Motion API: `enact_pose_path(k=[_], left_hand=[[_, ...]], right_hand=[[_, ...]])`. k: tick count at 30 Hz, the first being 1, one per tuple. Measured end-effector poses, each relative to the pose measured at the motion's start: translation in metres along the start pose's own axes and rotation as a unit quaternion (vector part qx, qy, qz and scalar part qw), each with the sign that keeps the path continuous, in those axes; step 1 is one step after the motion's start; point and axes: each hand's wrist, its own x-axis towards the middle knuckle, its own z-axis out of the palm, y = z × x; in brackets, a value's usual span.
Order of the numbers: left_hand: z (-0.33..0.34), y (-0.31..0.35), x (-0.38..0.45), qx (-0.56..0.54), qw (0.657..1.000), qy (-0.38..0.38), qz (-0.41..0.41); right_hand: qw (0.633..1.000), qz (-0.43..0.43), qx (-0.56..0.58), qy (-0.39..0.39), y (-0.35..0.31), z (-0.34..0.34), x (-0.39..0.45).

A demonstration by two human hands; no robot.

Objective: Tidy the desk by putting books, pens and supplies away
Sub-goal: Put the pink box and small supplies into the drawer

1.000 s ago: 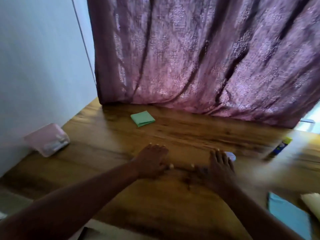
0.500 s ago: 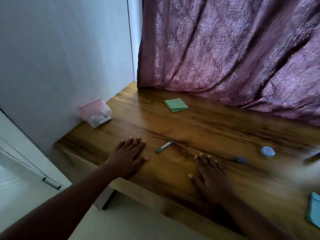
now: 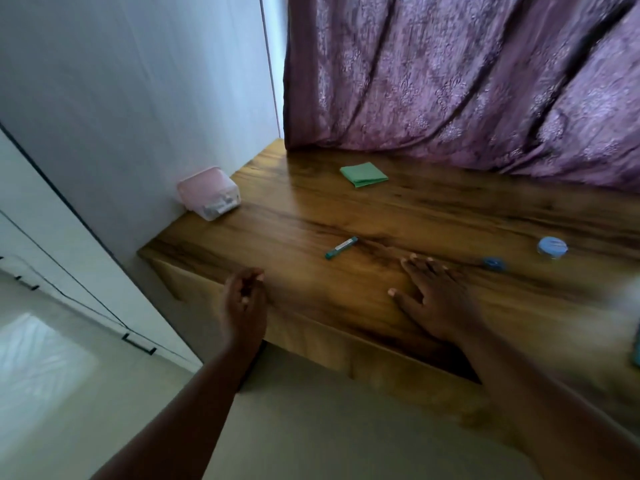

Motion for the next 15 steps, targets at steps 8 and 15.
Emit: enact_pose_path(k=[8, 15], left_hand=[[-0.005, -0.062, -0.012, -0.333, 0.739, 0.031, -0.584], [0.006, -0.116, -0.013, -0.462, 0.672, -0.013, -0.578]], right_hand=[[0.999, 0.012, -0.003, 0.039, 0.001, 0.006, 0.004], [0.999, 0.025, -0.002, 0.04, -0.003, 0.004, 0.003]])
